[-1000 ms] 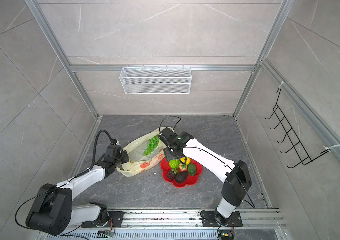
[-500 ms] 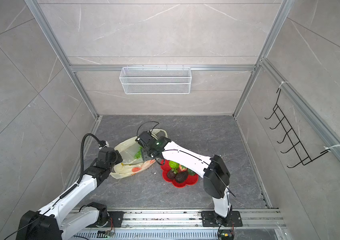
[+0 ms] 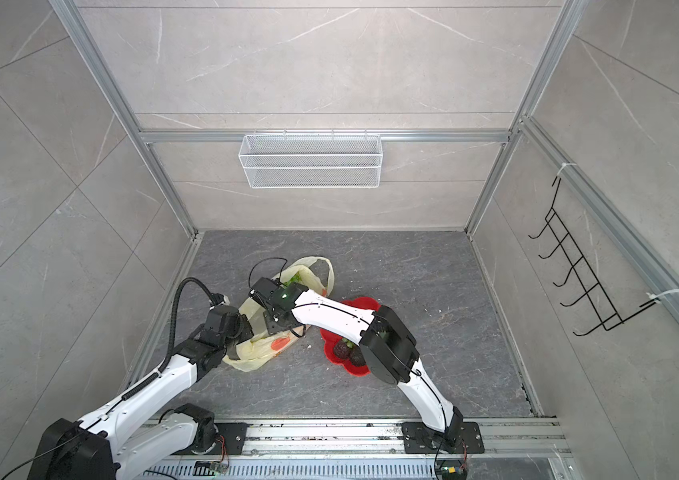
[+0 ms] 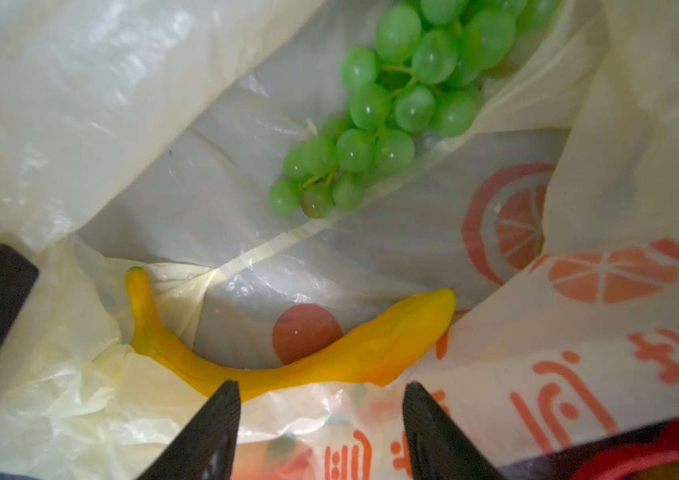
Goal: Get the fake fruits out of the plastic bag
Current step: 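Move the right gripper back into the bag above the yellow banana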
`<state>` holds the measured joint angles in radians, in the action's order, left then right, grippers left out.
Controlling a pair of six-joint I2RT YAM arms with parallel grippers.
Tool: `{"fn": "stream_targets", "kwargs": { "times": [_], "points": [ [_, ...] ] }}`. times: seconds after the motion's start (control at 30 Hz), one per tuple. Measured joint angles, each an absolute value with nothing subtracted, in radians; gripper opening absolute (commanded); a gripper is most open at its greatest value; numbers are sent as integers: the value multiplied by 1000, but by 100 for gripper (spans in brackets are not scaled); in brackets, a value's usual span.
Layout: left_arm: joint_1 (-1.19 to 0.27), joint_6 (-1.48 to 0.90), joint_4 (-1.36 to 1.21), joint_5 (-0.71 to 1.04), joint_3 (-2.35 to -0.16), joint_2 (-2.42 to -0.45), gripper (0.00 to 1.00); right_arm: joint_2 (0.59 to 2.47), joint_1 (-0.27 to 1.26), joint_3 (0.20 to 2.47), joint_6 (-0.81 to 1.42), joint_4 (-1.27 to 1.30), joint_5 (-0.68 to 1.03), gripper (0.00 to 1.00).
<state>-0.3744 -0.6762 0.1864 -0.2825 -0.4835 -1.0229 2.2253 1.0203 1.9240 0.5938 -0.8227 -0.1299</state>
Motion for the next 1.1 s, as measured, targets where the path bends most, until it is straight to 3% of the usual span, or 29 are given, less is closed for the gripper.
{"fn": "stream_targets", "kwargs": {
  "times": [0.4,0.8,1.1],
  "points": [
    [-376,-708,171,-279,-453,-1043,3,2168,1021,1698,723,-667,-47,67],
    [-376,-716,157,-273,-433,-1042,3,2169,947,1691,806,-614,-10,67],
    [-377,-717,141,-241,-429,-1042,3,2251,930,1847,809,-648,4,60]
  ]
}}
